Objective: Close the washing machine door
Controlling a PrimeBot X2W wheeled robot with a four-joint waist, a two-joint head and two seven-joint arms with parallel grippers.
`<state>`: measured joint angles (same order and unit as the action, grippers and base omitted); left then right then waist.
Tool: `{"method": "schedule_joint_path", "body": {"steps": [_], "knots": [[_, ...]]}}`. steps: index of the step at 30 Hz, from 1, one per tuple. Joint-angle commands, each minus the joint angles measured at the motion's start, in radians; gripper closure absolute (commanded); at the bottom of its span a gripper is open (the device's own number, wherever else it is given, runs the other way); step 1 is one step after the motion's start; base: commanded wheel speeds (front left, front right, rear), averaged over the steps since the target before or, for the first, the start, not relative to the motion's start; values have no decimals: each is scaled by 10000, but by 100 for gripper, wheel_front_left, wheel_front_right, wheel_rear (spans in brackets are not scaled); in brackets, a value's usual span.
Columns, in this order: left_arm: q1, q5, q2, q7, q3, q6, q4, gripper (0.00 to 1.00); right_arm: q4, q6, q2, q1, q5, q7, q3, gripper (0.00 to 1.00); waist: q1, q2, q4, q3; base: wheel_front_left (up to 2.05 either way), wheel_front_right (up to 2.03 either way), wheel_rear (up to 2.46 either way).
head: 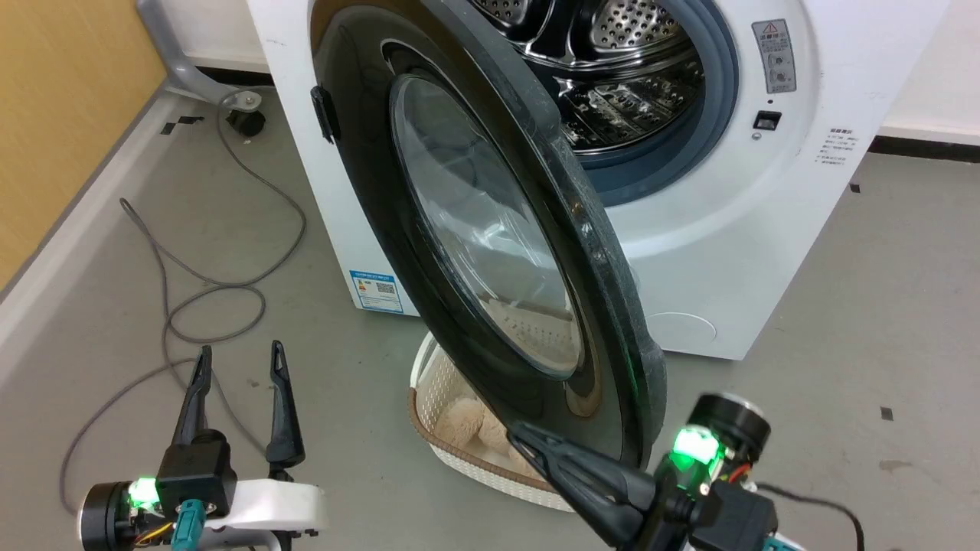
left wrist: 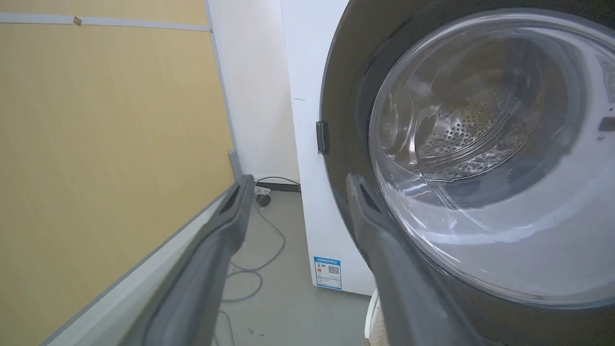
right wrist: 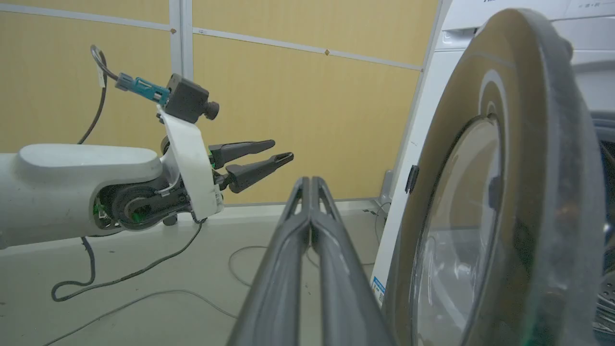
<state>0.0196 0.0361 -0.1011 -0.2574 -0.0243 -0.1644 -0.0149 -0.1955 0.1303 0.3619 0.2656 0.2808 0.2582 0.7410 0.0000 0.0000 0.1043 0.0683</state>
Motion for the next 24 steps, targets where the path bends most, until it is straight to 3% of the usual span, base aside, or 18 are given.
{"method": "schedule_joint_path", "body": {"steps": [1,16,24], "knots": [[-75,-100,54,-43,-10,-6,25,0,279,4,4,-253,-29,36,-45,100,0,0,-13,25,0,0,0],[204,-274,162,-43,-284,55,90,0,2391,4,-134,-799,-160,36,-2186,100,0,0,-285,456,0,0,0],[721,-280,240,-43,-538,34,176,0,3430,4,-704,-99,-956,36,-4557,100,0,0,-317,1235,0,0,0]]}}
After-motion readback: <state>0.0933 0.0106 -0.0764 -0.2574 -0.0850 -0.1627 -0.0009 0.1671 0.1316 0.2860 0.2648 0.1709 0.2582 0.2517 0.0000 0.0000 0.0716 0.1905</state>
